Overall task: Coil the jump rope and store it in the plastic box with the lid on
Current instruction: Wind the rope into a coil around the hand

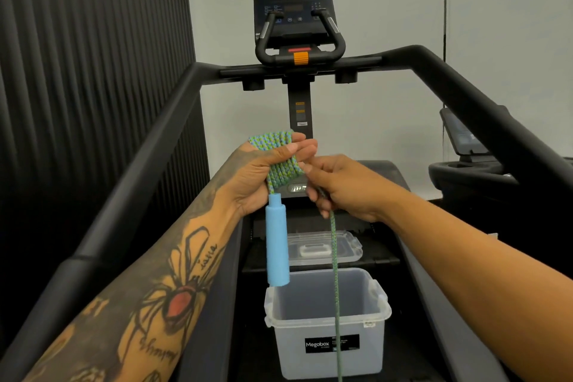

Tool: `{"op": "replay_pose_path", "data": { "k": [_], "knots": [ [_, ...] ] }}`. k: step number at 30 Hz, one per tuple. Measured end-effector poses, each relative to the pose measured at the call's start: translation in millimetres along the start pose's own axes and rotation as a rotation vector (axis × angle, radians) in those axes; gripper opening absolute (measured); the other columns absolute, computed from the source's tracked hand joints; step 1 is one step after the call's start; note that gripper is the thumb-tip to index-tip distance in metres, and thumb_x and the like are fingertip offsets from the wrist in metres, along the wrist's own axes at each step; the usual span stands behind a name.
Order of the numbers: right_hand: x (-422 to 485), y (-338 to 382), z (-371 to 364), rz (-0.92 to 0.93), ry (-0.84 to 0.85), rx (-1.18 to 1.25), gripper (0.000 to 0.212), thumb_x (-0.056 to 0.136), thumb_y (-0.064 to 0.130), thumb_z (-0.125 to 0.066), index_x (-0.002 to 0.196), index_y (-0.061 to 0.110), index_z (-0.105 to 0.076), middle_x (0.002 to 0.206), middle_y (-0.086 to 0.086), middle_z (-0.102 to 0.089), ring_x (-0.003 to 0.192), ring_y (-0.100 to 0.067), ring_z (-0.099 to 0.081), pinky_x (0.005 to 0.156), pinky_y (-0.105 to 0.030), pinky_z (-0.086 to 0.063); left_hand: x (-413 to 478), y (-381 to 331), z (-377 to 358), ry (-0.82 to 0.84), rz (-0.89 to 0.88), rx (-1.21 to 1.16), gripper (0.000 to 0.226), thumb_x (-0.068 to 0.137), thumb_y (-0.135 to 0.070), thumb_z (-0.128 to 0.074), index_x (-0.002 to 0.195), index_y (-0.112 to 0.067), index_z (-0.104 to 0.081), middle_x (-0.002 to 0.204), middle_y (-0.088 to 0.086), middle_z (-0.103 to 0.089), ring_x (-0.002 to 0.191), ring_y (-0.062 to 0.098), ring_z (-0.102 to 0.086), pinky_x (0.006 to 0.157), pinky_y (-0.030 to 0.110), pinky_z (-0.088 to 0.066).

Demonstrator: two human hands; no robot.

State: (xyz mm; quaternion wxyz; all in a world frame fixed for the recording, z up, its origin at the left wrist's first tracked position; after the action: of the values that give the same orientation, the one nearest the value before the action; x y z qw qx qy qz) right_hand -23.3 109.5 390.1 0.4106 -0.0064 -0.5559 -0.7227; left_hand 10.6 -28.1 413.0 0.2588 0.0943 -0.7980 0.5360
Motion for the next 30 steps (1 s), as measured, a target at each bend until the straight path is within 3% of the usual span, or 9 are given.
{"op": "replay_pose_path", "data": {
  "k": [3,6,9,12,15,18,21,26,30],
  "knots": [
    [-23.6,-4.3,-12.5,-0.012,0.101,-0.296,0.027,0.102,0.027,-0.044,0.098,0.015,-0.068,0.065,-0.004,-0.054,0.045,-0.013,-0.046,0.052,-0.031,-0.049,3.8,-2.7,8.2,-0.065,-0.041,0.033,0.018,0.085,0.003,-0.056,0.102,0.002,-0.062,0.097,0.017,-0.074,0.095,0.023,-0.071,0.079,0.030,-0.058],
    [-47.3,8.0,-21.6,0.022,0.197,-0.481,0.031,0.100,0.030,-0.049,0.090,0.004,-0.063,0.062,-0.001,-0.050,0.050,-0.011,-0.046,0.056,-0.034,-0.051,4.1,-2.9,16.3,-0.067,-0.057,0.138,0.028,0.077,-0.006,-0.064,0.104,0.000,-0.062,0.101,0.016,-0.074,0.099,0.025,-0.070,0.076,0.027,-0.057],
    [-57.5,38.0,-18.6,0.154,0.196,-0.606,0.036,0.099,0.030,-0.052,0.081,-0.001,-0.055,0.062,-0.004,-0.045,0.053,-0.009,-0.041,0.057,-0.037,-0.044,-1.0,-0.3,17.9,-0.051,-0.052,0.246,0.020,0.086,0.000,-0.059,0.105,0.003,-0.062,0.098,0.018,-0.074,0.096,0.027,-0.071,0.079,0.031,-0.058],
    [-50.4,63.2,-6.5,0.222,0.139,-0.661,0.030,0.099,0.025,-0.053,0.082,0.000,-0.059,0.060,0.001,-0.047,0.052,0.003,-0.048,0.055,-0.017,-0.037,-5.1,2.6,11.8,-0.061,-0.033,0.298,0.018,0.090,0.000,-0.057,0.106,0.005,-0.061,0.089,0.014,-0.075,0.085,0.024,-0.072,0.069,0.031,-0.059],
    [-39.7,66.9,-8.4,0.163,0.294,-0.820,0.021,0.099,0.026,-0.052,0.085,0.017,-0.065,0.057,0.013,-0.053,0.058,0.012,-0.050,0.060,-0.009,-0.037,-3.4,5.3,4.6,-0.112,0.011,0.228,0.022,0.089,-0.001,-0.057,0.110,0.008,-0.058,0.083,0.013,-0.075,0.078,0.023,-0.073,0.065,0.033,-0.060],
    [-36.2,54.0,-24.0,0.079,0.481,-0.991,0.022,0.097,0.029,-0.052,0.079,0.023,-0.062,0.058,0.012,-0.052,0.056,-0.003,-0.047,0.057,-0.017,-0.036,0.5,5.3,-0.2,-0.146,0.036,0.138,0.027,0.090,0.003,-0.053,0.114,0.015,-0.053,0.084,0.017,-0.074,0.078,0.022,-0.073,0.076,0.032,-0.059],
    [-34.6,48.5,-35.0,0.066,0.552,-1.084,0.026,0.097,0.029,-0.052,0.073,0.021,-0.057,0.062,0.005,-0.049,0.057,-0.008,-0.044,0.057,-0.023,-0.036,0.1,5.5,-3.2,-0.145,0.046,0.160,0.024,0.088,0.009,-0.051,0.110,0.017,-0.055,0.079,0.017,-0.074,0.072,0.021,-0.073,0.066,0.027,-0.059],
    [-22.9,76.1,-22.6,0.212,0.359,-0.980,0.026,0.096,0.026,-0.055,0.070,0.027,-0.057,0.055,0.013,-0.055,0.053,0.001,-0.048,0.054,-0.014,-0.036,-13.1,12.4,0.5,-0.066,0.125,0.403,0.012,0.085,0.007,-0.050,0.089,0.006,-0.061,0.072,0.016,-0.068,0.061,0.017,-0.067,0.054,0.024,-0.056],
    [-6.1,81.2,-5.5,0.268,0.171,-0.872,0.025,0.097,0.025,-0.055,0.074,0.017,-0.062,0.061,0.002,-0.066,0.053,-0.007,-0.054,0.056,-0.019,-0.042,-13.7,4.8,-3.4,0.093,0.118,0.262,0.031,0.098,-0.013,-0.039,0.097,0.004,-0.065,0.081,0.020,-0.067,0.072,0.027,-0.067,0.074,0.039,-0.057]
  ]
}}
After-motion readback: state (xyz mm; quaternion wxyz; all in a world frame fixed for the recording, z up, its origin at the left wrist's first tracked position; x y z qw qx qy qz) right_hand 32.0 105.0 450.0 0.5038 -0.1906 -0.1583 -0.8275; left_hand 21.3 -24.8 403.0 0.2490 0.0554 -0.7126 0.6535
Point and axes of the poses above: each hand's wrist, its own x-axis towards the middle knuckle, its own z-axis out of the back of the hand, y = z × x, the point moved 3 cm from there along x, towards the middle knuckle
